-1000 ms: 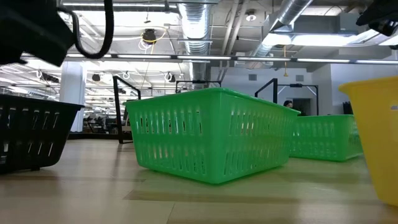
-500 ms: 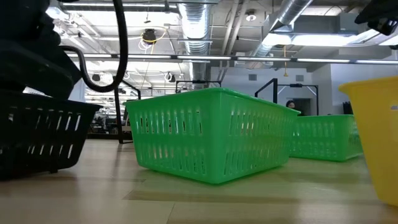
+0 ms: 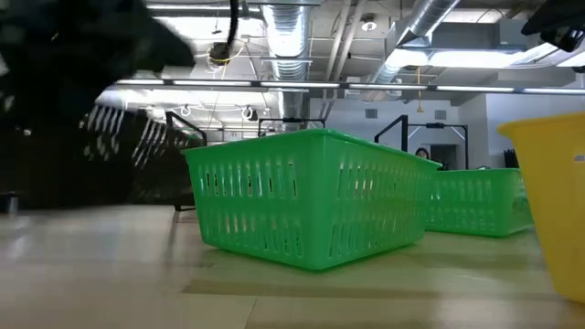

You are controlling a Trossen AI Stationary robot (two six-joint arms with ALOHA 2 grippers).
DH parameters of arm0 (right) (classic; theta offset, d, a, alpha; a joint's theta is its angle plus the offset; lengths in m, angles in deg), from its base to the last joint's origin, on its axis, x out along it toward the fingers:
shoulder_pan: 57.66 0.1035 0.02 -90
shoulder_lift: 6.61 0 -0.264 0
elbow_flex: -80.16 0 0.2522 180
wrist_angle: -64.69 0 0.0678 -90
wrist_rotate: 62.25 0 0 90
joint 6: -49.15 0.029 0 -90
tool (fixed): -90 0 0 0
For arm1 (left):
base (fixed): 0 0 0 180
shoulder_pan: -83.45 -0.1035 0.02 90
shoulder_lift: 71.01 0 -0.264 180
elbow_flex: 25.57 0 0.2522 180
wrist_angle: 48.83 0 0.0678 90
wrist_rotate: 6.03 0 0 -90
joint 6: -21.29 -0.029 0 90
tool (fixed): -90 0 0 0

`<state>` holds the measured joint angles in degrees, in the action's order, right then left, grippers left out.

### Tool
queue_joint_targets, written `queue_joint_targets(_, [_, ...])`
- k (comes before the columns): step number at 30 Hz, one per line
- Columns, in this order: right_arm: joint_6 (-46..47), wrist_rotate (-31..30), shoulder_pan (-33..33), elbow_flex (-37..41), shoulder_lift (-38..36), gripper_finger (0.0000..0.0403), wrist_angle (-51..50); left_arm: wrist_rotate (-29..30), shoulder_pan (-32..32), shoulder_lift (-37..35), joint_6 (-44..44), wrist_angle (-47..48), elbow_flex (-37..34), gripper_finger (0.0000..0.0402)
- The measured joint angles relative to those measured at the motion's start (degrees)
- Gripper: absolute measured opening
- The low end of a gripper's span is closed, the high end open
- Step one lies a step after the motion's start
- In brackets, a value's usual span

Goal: Stack baskets on shelf by color
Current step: Stack the black bin on top of the black bin on the shelf

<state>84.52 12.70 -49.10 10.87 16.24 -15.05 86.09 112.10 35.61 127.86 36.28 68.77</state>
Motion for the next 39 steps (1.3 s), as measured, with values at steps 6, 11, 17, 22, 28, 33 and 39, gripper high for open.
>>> queue_joint_targets(6, [-2.7, -0.1, 0.0, 0.0, 0.0, 0.0007, 0.0, 17.8, 0.4, -8.3, 10.7, 9.7, 2.5, 0.0])
queue_joint_targets(11, [-1.4, -1.6, 0.0, 0.0, 0.0, 0.0007, 0.0, 35.1, 0.1, -11.0, 12.0, 6.6, 2.6, 0.0])
queue_joint_targets(17, [-0.8, -3.1, 0.0, 0.0, 0.0, 0.0007, 0.0, 40.5, -2.6, -10.9, 2.7, -3.4, 2.6, 0.0])
queue_joint_targets(22, [-0.7, -3.1, 0.0, 0.0, 0.0, 0.0007, 0.5, 40.3, -5.3, -10.9, -6.5, -7.6, 2.6, 0.0])
queue_joint_targets(28, [2.1, -3.1, 0.0, 0.0, 0.0, 0.0007, 0.3, 36.4, -8.3, -10.9, -12.1, -7.9, 2.6, 0.0])
queue_joint_targets(33, [0.8, -3.8, 0.0, -0.4, -0.4, 0.0003, -2.7, 31.8, -12.9, -10.9, -15.8, -11.5, 2.6, 0.0])
queue_joint_targets(39, [3.2, -8.0, 0.0, -5.3, -0.6, 0.0005, -9.7, 34.9, -19.8, -10.9, -20.3, -23.2, 2.6, 0.0])
